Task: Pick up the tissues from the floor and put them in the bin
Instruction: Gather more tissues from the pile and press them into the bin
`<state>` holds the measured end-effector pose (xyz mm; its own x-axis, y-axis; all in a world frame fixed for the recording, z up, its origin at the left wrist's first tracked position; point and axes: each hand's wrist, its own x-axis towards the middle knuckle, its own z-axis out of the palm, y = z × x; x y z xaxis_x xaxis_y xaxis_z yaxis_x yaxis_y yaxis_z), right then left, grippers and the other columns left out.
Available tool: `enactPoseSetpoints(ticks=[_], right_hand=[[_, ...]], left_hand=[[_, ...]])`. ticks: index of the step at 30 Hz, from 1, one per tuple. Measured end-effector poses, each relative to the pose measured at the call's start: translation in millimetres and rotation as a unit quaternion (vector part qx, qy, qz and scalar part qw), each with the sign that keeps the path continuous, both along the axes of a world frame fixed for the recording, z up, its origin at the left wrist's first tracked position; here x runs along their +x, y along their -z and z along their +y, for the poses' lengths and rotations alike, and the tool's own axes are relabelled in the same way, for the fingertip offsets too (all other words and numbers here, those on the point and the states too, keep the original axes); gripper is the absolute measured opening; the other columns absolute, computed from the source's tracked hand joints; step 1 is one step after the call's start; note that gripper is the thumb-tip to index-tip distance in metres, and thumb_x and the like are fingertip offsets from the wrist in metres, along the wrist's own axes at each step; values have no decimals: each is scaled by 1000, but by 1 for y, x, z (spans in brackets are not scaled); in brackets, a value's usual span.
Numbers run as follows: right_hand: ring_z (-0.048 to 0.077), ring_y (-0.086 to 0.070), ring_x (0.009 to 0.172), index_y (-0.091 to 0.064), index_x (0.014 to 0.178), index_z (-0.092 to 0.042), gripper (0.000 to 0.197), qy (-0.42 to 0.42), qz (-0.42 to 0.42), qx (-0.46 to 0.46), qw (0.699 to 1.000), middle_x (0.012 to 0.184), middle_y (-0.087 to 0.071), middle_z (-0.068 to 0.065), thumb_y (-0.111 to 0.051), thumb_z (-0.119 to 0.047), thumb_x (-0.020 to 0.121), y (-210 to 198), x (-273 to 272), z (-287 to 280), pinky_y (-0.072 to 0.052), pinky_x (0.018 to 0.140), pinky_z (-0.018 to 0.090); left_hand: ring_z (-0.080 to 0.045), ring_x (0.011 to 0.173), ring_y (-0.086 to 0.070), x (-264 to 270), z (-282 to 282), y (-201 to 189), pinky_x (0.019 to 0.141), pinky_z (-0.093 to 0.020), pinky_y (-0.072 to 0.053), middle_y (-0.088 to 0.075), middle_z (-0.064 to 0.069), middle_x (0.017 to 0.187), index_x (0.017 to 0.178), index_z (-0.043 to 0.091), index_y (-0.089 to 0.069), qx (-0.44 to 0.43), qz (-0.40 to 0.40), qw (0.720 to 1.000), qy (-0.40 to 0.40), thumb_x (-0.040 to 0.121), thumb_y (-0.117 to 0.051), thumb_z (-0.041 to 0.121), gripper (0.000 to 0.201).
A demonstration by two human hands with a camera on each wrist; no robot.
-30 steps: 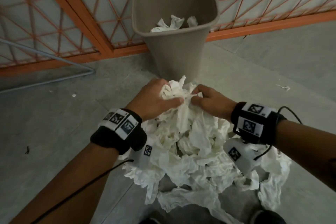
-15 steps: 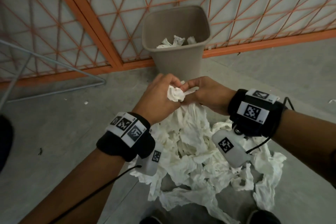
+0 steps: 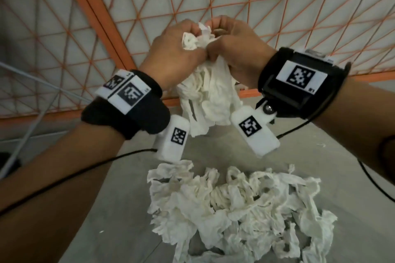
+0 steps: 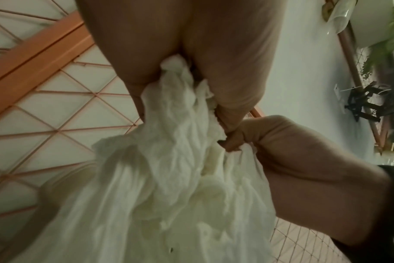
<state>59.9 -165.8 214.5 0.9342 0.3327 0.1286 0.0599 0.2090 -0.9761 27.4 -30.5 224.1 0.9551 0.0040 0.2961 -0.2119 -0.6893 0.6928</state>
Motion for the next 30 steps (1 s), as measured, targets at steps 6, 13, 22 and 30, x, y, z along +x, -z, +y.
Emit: enactPoseSetpoints(ticks=[6,13,22,30], right_hand=[[28,-55,68,-57,83,-5,42,62,-17,27,998,83,-59,18,-40,21,56,-30,47,10,-46,52,29],[22,-44,63,-55,57,-16,15,140,60,25,988,62,-46,7,-47,-3,57,4,89,23,-38,57,31],[10,-61,68,-63,68,-13,17,63,32,-274,959,77,-65,3,-56,-3,80,86,115,12,-51,67,22],[10,-50,95,-68,102,-21,28,-7,-219,-546,809,104,-59,-8,-58,-8,79,78,100,-8,-31,76,17]], left_hand=[[-18,82,-62,51,-2,-29,61,-17,-42,-62,7,85,80,31,-52,-13,-56,997,-49,69,-65,33,17],[-25,93,-63,91,-11,13,74,-29,-48,-65,-11,104,97,15,-64,13,-86,995,-59,77,-69,32,27],[-24,96,-56,117,3,101,77,-27,-39,-63,-8,113,114,20,-59,199,130,971,29,81,-67,32,36],[-12,104,-58,109,18,84,90,-27,-45,-62,9,113,118,33,-61,227,153,961,40,80,-67,45,40]])
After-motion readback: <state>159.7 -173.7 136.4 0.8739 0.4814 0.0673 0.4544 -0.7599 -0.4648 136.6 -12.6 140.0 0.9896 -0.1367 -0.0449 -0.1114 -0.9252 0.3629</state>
